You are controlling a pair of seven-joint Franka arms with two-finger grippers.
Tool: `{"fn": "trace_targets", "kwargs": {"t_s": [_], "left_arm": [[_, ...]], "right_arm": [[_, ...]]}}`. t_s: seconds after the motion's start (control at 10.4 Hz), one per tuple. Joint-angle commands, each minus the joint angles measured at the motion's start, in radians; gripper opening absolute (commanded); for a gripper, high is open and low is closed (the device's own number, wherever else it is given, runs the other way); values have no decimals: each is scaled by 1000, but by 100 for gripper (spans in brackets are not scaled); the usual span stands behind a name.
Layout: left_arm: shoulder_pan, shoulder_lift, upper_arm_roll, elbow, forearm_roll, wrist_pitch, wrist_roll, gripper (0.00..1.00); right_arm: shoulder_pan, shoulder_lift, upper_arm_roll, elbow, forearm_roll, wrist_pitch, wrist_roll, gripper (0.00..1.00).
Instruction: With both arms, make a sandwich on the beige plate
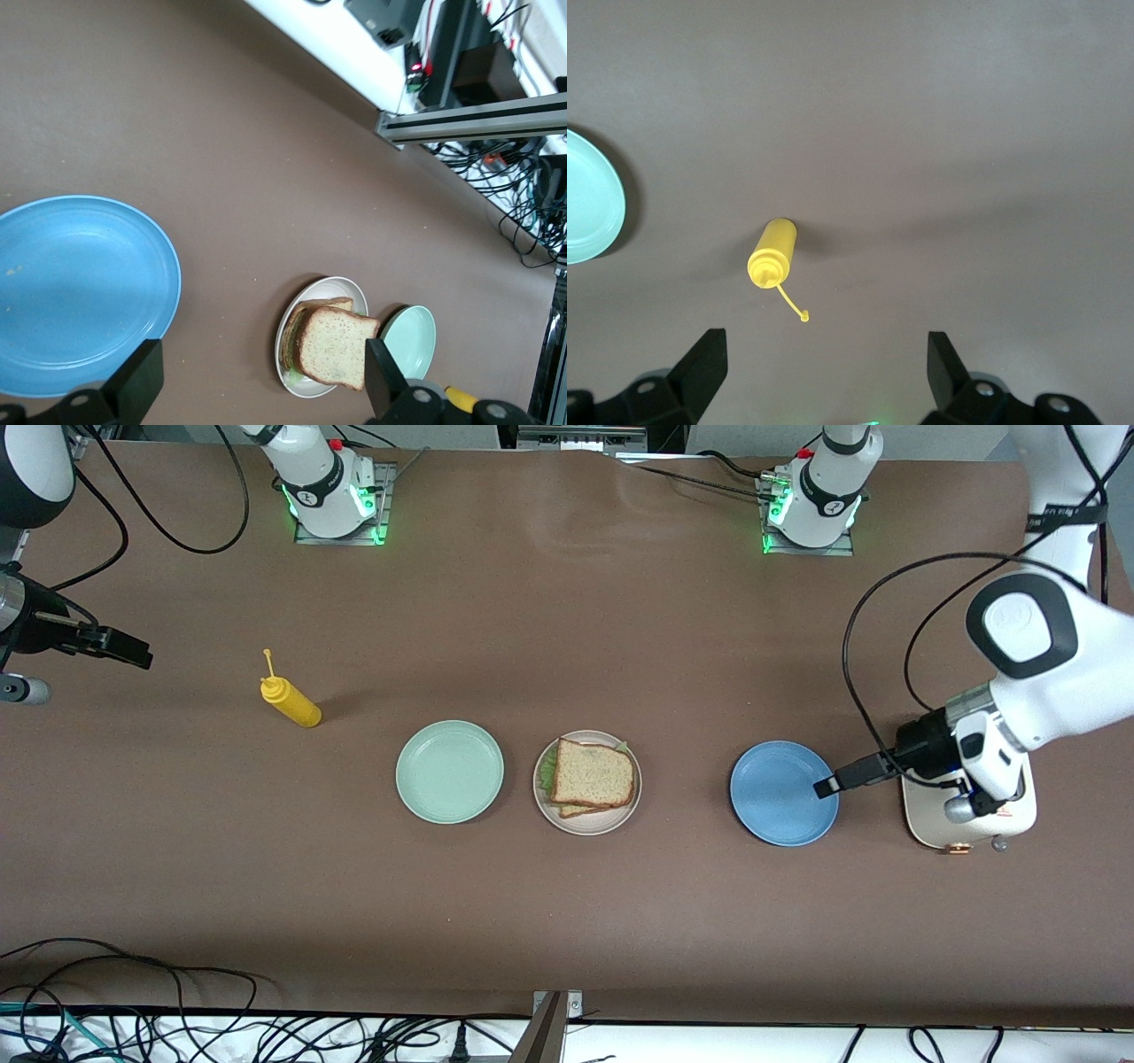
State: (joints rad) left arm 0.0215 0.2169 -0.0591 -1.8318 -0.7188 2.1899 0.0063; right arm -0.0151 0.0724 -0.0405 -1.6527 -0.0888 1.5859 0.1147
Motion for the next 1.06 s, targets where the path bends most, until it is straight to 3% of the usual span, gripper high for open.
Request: {"fn": "trace_targets", "kwargs": {"t_s": [0.0,0.19,0.39,0.68,0.97], "left_arm": [[44,-193,-10,-95,208,-45,4,100],[44,-296,-8,-75,481,-141,0,100],[44,-332,-8,0,629,-310,0,100],[34,-343,-5,138,737,-572,-5,100],[3,-291,-1,215,759,-671,-31,100]], "right_arm": [[1,-17,-2,-15,6,-3,-10,100],[1,-19,-2,-15,6,-3,-10,100],[1,-17,-2,-15,6,-3,-10,100],[1,-16,-2,-13,6,-1,-10,100],[1,-16,-2,-12,6,-3,-10,100]]}}
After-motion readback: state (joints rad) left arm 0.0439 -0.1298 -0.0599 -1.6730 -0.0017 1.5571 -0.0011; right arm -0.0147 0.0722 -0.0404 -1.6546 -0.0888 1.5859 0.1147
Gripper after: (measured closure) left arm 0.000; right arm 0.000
